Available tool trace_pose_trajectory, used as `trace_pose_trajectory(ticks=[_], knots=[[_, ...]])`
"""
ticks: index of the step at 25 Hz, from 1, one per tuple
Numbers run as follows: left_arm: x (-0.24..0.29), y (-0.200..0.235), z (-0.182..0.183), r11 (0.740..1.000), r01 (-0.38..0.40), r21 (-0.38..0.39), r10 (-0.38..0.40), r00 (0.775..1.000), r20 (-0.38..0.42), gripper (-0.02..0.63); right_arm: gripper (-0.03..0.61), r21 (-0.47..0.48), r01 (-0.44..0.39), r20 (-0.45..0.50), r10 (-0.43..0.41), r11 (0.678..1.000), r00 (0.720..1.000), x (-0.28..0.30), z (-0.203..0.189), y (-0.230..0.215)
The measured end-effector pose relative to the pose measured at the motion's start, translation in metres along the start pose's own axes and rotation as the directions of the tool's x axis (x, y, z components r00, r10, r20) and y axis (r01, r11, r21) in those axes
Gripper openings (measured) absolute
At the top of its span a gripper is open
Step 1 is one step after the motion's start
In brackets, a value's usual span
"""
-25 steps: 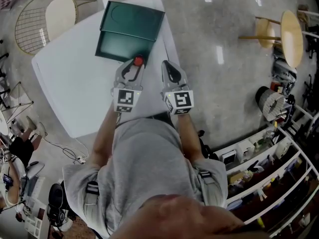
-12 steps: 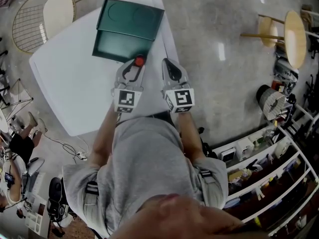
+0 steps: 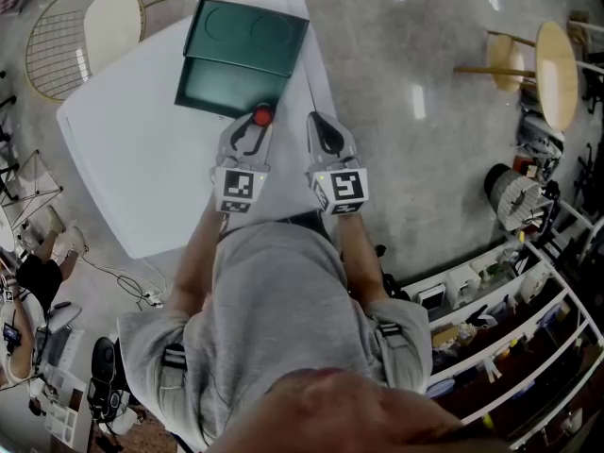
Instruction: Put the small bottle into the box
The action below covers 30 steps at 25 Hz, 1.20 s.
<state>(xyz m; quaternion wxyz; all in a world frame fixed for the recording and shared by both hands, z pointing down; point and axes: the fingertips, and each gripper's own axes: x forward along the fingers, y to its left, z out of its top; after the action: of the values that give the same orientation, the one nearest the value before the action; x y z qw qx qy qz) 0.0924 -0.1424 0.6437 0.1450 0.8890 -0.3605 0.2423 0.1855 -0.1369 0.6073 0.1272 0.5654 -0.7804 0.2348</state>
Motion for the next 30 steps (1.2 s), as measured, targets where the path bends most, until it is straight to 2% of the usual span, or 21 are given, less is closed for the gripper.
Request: trace_pose_trajectory(ticks=[11,19,24,30], knots=[[-0.002,-0.002,0.000,1.000,-0.012,-0.018,0.012,1.000,0.000,0.143,0.003,-0.005,0.016,0.013,-0.016,1.000,1.000,-0.018,0.001,-0.006],[-0.021,-0.011,0.014,0.998,-0.030,-0.054,0.034,0.997,0.072,0.211,0.003,-0.028,0.005,0.032,-0.004,1.000,0.999,-0.036,0.005,0.003],[-0.034,-0.016,0.027,0.997,-0.060,-0.057,0.067,0.991,0.119,0.210,0.003,-0.050,-0.009,0.056,0.012,0.999,0.998,-0.046,0.012,0.007],[-0.056,-0.018,0.045,0.990,-0.119,-0.078,0.132,0.974,0.184,0.180,0.003,-0.081,-0.028,0.092,0.036,0.996,0.995,-0.061,0.024,0.012]])
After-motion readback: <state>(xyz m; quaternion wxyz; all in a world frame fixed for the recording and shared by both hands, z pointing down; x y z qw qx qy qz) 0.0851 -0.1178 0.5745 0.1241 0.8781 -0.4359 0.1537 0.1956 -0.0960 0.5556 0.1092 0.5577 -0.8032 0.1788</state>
